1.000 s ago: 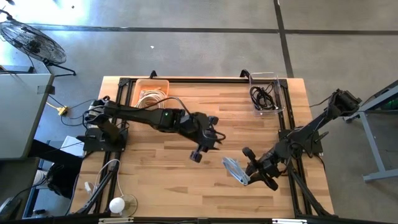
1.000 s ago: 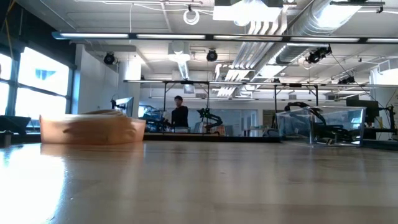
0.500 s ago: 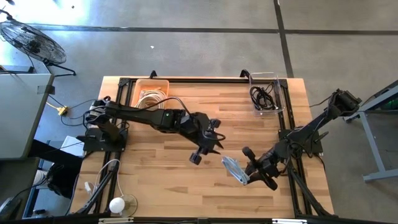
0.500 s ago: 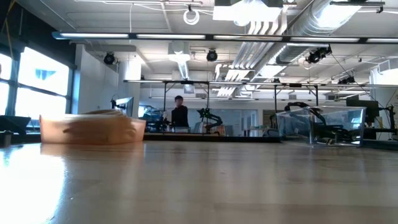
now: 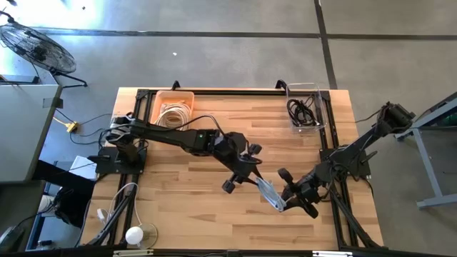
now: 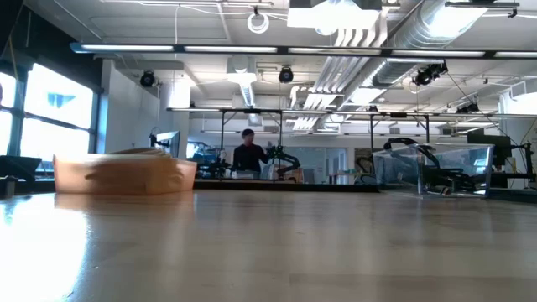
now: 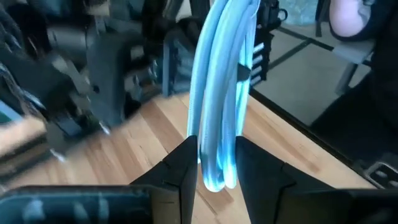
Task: Sort HDMI cables
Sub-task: Put the blue HDMI cable into the orange bin
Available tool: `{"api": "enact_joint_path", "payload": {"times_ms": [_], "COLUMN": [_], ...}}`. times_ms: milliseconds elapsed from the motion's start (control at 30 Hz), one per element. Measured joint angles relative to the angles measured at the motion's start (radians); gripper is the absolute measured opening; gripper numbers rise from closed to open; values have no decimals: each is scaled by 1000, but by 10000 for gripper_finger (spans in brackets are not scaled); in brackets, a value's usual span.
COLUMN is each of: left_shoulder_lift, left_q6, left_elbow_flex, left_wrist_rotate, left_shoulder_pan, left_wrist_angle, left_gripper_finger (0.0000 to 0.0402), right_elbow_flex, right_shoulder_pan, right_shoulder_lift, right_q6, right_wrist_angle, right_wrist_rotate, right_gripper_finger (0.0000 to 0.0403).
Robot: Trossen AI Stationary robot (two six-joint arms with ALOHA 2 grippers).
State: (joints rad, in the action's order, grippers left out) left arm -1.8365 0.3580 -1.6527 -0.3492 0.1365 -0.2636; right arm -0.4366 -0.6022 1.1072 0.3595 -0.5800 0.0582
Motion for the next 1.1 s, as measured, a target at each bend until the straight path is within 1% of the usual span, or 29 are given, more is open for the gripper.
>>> {"api": "enact_joint_path", "payload": {"times_ms": [233,433,567,633,733,767,867,967,1100], "left_shoulder_lift": [-9,-9,-9,-9,-9,-9,-8,-7,-5], "left_q6": [83,83,99,109,108,108,108,109,109], "left_elbow_flex": [0,0,0,0,0,0,-1,-2,-3], "left_wrist_rotate": [1,20,93,122,151,153,191,228,278], "left_shoulder_pan": [1,4,8,9,9,9,14,17,20], "left_wrist_angle": [75,75,70,68,53,52,47,36,29], "left_gripper_finger": [104,104,101,83,27,19,19,12,10], "right_elbow_flex": [0,-1,-1,-1,0,0,0,1,1], "right_shoulder_pan": [0,0,0,0,1,0,1,-1,-1], "right_shoulder_lift": [-1,-1,-1,-1,0,0,0,1,1], "right_q6": [2,0,-1,-7,-20,-21,-31,-68,-148], "right_wrist_angle": [-5,0,11,11,16,16,6,-15,-30], "right_wrist_rotate": [1,-12,-30,-34,-34,-34,-35,-76,-241], "right_gripper_finger": [48,48,48,48,48,48,49,81,140]}}
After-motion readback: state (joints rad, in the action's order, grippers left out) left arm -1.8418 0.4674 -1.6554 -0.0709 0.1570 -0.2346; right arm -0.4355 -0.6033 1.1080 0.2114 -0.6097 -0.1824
